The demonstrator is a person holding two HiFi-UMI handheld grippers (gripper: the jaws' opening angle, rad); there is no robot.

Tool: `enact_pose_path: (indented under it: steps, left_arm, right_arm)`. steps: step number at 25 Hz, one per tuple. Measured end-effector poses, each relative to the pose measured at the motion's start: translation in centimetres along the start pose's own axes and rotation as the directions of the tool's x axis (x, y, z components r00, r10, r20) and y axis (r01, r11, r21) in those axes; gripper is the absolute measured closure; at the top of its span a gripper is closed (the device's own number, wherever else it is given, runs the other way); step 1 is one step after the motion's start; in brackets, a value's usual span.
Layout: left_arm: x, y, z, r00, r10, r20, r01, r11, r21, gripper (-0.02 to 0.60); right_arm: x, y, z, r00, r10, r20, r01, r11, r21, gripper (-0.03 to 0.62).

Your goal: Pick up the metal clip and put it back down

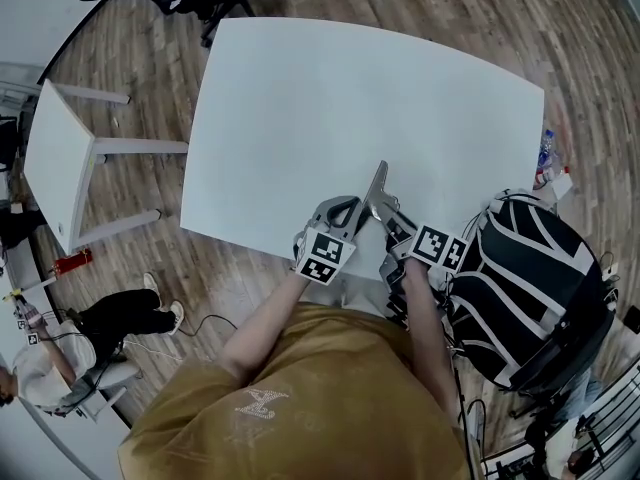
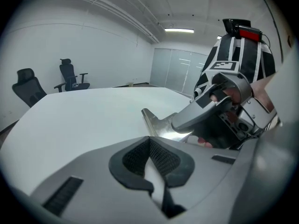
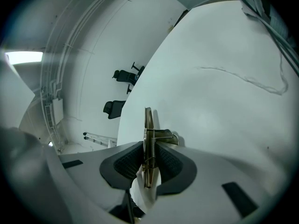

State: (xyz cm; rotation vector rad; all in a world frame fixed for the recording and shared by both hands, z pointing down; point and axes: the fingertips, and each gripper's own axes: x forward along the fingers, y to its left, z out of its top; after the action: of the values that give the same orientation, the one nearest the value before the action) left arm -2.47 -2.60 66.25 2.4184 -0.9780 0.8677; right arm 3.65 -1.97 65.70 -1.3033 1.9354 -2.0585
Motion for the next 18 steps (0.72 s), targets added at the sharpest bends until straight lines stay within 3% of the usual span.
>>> enact_pose_path:
  steps: [10, 18]
  left_arm:
    - [-1.1, 1.0, 1.3, 0.998, 0.034, 0.043, -0.033, 0.999, -0.028, 0.580]
    - [-2.7, 0.9, 2.9, 0.996, 0.030, 0.087, -0.029, 0.999, -0.021, 0.580]
  right_arm:
    - [-1.5, 0.8, 0.7, 0.995, -0.050, 0.084, 0.061, 0.989, -0.132, 0.520]
    - [-2.8, 2.0, 1.7, 0.975, -0.103, 0.197, 0.160, 0.939, -0.304, 0.520]
